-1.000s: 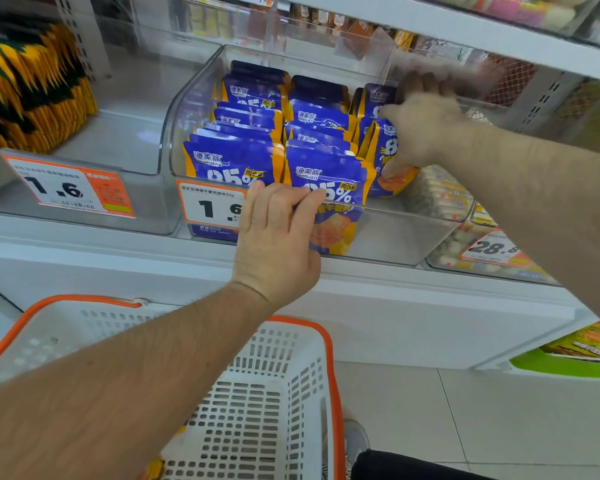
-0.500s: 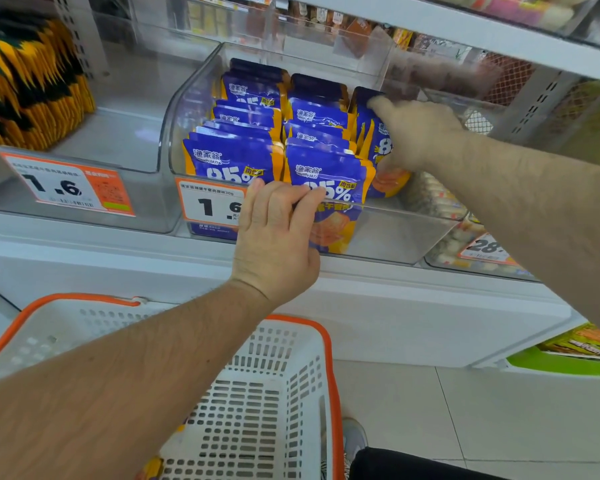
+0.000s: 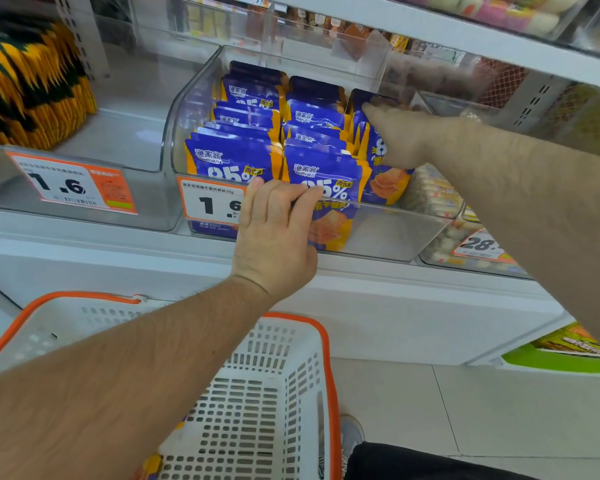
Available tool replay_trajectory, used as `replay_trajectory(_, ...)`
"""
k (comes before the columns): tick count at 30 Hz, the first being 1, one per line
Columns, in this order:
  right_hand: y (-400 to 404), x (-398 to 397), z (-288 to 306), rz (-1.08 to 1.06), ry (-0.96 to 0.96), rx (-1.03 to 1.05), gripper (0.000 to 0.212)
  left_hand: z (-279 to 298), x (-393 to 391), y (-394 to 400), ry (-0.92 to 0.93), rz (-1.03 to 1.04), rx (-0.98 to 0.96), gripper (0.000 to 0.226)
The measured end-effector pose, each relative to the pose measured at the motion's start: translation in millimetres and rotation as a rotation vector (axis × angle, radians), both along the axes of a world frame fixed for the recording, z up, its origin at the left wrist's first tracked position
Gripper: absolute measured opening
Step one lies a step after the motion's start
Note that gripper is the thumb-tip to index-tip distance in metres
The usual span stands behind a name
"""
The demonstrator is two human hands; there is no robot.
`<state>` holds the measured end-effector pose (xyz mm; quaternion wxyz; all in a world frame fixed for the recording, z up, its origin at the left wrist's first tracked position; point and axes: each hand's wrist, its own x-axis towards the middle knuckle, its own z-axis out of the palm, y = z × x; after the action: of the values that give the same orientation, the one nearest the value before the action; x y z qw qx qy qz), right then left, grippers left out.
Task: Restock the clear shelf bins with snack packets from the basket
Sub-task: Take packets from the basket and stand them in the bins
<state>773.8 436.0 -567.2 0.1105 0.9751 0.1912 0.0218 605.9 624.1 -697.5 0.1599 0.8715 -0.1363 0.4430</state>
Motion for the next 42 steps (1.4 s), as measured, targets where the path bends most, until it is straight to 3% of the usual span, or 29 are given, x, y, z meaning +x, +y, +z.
replay_trajectory(4, -4, -5, 7, 0.016, 0.044, -0.02, 0.104, -1, -1, -1, 0.032, 0.006, 0.011, 0.064)
replay_trajectory(10, 0, -19, 12, -0.031, -0.015, -0.046, 0.114, 0, -2, 1, 0.04, 0.003, 0.017, 0.064)
replay_trajectory(12, 1, -24, 16, -0.036, -0.05, -0.022, 0.109, 0, -3, 0, 0.042, -0.007, 0.012, 0.065)
replay_trajectory(16, 6, -50, 17, -0.064, -0.152, 0.13, 0.071, 2, -3, 1, 0.049, -0.007, 0.009, 0.065)
replay_trajectory(19, 14, -84, 11, -0.052, -0.488, 0.434, 0.032, 5, -7, -3, 0.087, -0.019, 0.003, 0.065)
replay_trajectory(22, 35, -124, 9, 0.191, -0.762, 0.763, 0.019, 6, -17, 0, 0.096, -0.094, -0.011, 0.072)
replay_trajectory(26, 92, -178, -11, 0.614, -0.828, 0.767, 0.007, -8, -49, 27, 0.135, -0.171, -0.027, 0.08)
replay_trajectory(29, 140, -205, -60, 0.709, -0.614, 0.818, 0.008, -44, -77, 70, 0.344, -0.179, -0.084, 0.068)
replay_trajectory(33, 188, -218, -149, 0.536, -0.148, 0.799, 0.017, -88, -120, 132, 0.813, 0.075, -0.596, 0.052)
replay_trajectory(38, 234, -230, -257, 0.074, 0.517, 0.536, 0.018, -129, -161, 183, 1.062, 0.288, -0.81, 0.044)
replay_trajectory(42, 250, -251, -340, -0.452, 0.9, 0.685, 0.021, -155, -176, 204, 1.139, 0.39, -0.895, 0.04)
